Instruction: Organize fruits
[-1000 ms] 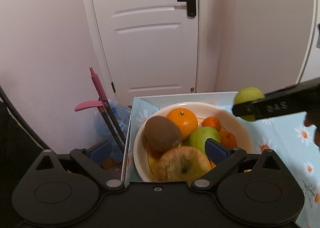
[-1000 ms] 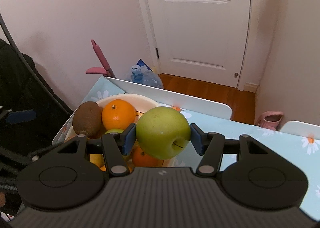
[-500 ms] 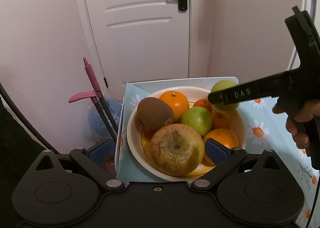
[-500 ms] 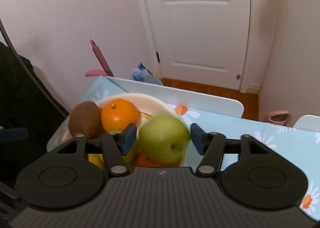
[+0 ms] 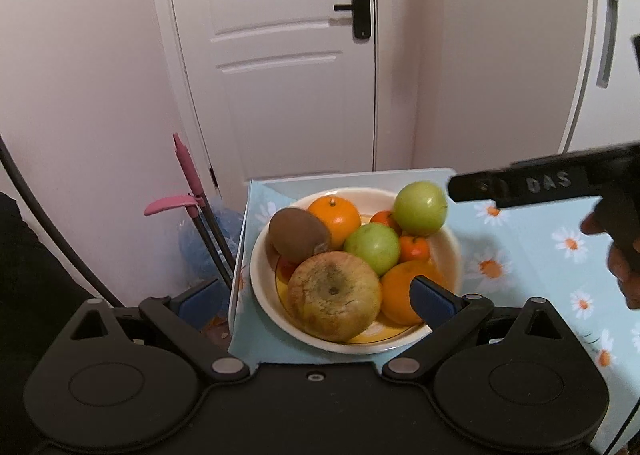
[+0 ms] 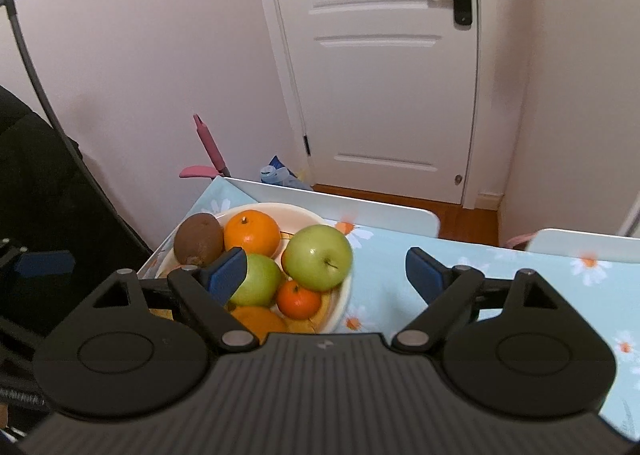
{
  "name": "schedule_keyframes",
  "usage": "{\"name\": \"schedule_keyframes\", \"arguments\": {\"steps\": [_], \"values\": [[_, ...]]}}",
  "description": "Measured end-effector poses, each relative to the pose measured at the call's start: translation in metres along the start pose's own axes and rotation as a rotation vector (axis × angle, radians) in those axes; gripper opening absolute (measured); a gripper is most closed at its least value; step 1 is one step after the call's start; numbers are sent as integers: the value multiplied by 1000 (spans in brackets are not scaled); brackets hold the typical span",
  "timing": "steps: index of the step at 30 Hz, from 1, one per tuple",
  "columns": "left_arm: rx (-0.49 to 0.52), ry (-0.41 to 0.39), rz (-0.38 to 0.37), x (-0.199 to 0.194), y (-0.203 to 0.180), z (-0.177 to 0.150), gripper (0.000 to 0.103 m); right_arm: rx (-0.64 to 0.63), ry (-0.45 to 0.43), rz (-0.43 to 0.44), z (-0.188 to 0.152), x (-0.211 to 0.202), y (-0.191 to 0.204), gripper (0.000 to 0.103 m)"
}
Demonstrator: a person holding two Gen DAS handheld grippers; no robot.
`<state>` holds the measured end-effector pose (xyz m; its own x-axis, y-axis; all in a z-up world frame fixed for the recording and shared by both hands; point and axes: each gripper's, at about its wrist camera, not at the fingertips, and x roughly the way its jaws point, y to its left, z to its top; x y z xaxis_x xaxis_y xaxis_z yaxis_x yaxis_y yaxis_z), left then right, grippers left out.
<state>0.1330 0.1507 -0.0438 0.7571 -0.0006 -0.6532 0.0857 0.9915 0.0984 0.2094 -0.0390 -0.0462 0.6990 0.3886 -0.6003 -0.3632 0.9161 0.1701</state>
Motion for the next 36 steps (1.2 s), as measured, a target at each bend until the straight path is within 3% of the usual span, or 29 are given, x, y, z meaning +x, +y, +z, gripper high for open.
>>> {"name": "schedule_keyframes", "arguments": {"steps": [7,21,26,36], "values": [[-14,-54,16,-40,-27,10,101,2,-22,-32,-8,-72,-13,102],[-56,-140,10,-122,-91,6,102,72,-38,-246,-47,-211,-53,103],[-52,-153,21,-138,-103,-1,103,71,-57,-341,-67,-226,-49,103],[-27,-165,43,-146,-113,-12,103,107,-34,-392,-88,-227,-43,103]]}}
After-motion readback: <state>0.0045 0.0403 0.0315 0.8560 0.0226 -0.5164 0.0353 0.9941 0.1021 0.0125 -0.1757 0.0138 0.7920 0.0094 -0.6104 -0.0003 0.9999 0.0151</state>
